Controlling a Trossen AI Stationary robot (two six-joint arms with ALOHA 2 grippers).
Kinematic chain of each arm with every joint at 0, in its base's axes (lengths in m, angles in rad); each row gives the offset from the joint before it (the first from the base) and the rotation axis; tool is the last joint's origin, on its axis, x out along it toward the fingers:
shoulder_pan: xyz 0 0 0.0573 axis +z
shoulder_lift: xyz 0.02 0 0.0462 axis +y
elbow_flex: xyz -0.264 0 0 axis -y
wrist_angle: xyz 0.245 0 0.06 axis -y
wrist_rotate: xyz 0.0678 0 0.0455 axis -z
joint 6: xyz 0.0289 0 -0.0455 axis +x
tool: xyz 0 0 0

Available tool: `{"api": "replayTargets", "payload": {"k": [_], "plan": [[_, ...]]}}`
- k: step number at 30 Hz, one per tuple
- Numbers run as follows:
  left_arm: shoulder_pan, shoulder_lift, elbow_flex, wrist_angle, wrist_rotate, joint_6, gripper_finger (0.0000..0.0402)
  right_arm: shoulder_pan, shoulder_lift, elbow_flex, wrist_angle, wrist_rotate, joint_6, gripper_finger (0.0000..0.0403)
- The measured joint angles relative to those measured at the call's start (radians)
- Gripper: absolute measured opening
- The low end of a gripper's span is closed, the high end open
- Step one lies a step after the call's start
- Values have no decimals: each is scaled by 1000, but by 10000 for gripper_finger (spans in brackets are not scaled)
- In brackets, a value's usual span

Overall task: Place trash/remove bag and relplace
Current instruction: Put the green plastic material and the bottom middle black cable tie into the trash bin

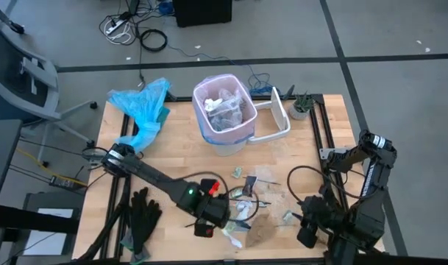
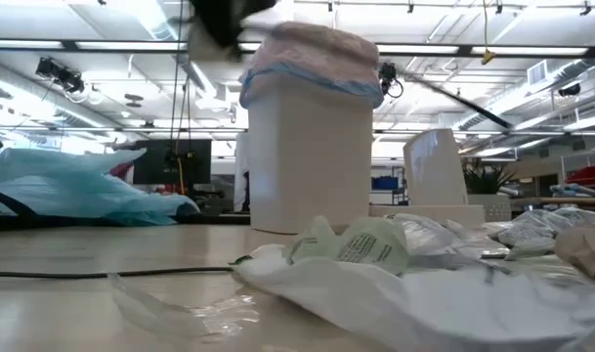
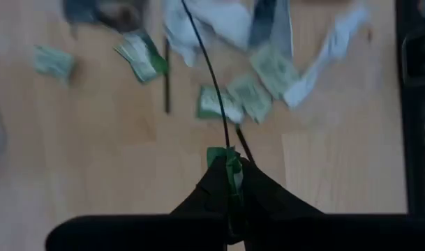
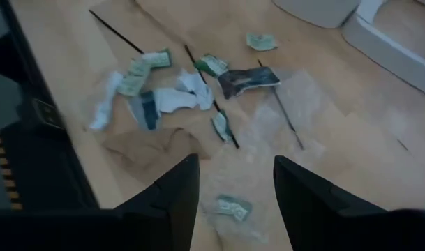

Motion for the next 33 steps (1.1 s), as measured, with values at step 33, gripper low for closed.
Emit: {"api": "replayTargets", "payload": {"k": [33], "plan": [[483,-88,499,-90,-375,-213,18,-322,-348,-1224,1648,-293,-572,147]]}}
